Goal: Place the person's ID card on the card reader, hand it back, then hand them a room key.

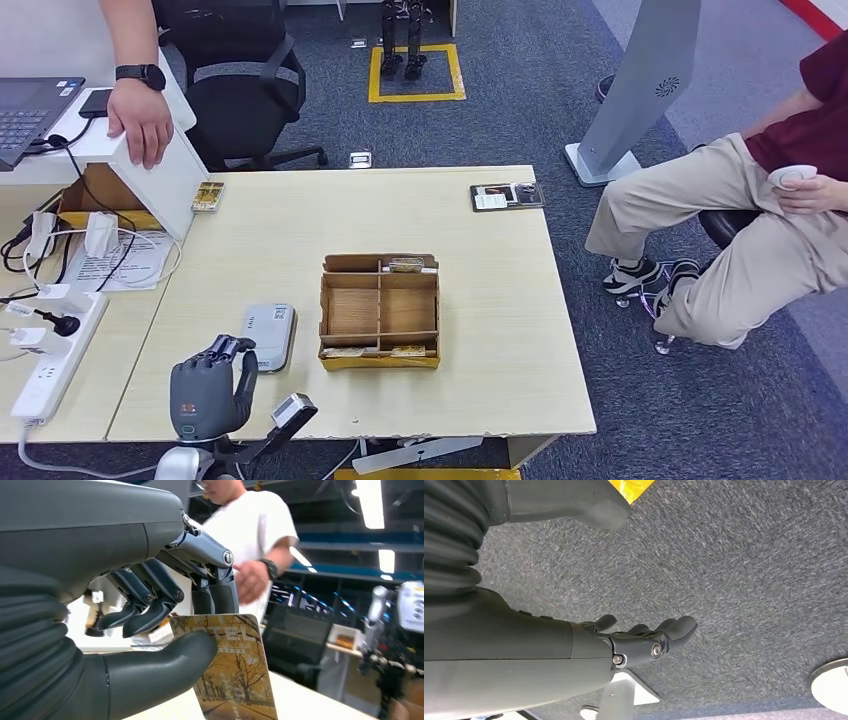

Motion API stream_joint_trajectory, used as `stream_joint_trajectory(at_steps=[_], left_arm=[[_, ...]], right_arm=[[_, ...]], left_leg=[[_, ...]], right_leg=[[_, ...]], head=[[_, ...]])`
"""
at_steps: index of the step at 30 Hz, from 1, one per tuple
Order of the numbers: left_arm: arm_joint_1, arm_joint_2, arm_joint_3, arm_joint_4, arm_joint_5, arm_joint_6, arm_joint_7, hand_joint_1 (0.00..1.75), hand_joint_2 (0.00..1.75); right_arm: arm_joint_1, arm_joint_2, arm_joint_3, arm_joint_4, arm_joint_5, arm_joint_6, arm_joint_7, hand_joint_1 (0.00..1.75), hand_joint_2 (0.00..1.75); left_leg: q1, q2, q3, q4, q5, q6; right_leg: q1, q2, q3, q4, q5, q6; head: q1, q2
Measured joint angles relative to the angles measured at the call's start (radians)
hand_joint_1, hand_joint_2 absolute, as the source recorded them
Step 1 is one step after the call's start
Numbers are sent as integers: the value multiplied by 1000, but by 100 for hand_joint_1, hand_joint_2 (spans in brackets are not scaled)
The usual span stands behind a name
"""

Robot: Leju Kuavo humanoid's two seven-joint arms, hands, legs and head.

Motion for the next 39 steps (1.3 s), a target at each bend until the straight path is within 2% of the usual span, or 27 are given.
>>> stream_joint_trajectory(at_steps=[4, 7, 13, 23, 29, 39], left_arm=[[-2, -36, 83, -75, 199, -1, -95, 175, 175], [-3, -40, 117, -130, 313, -1, -112, 175, 175], [-5, -42, 129, -199, 348, -2, -109, 175, 175], [-40, -40, 129, -221, 379, -3, -110, 175, 175], [-94, -35, 128, -207, 433, -5, -95, 175, 175], [-271, -40, 129, -90, 473, -5, -49, 175, 175]], right_arm=[[-1, 1, 0, -7, 10, 0, 6, 0, 175], [-1, 5, 0, -17, 19, 0, 13, 0, 175], [-2, 13, 0, -28, 36, 0, 13, 0, 175], [-4, 16, 0, -31, 69, 0, 13, 0, 175], [-6, 17, 0, -31, 83, 0, 13, 0, 175], [-11, 21, 0, -30, 110, 0, 11, 0, 175]], left_leg=[[1, 0, 0, 0, 0, 0], [1, 0, 0, 0, 0, 0], [1, 1, 0, 0, 0, 0], [0, 1, 0, 0, 0, 0], [0, 1, 0, 0, 0, 0], [0, 1, 0, 0, 1, 0]], right_leg=[[0, 0, -1, 0, 0, 0], [0, 1, -1, 0, 0, 0], [1, 1, -1, 0, 0, 0], [0, 2, -1, 0, 0, 0], [0, 2, -2, 0, 0, 0], [0, 2, -1, 0, 2, -1]], head=[[0, 0], [0, 0], [0, 0], [0, 0], [-1, 0], [0, 0]])
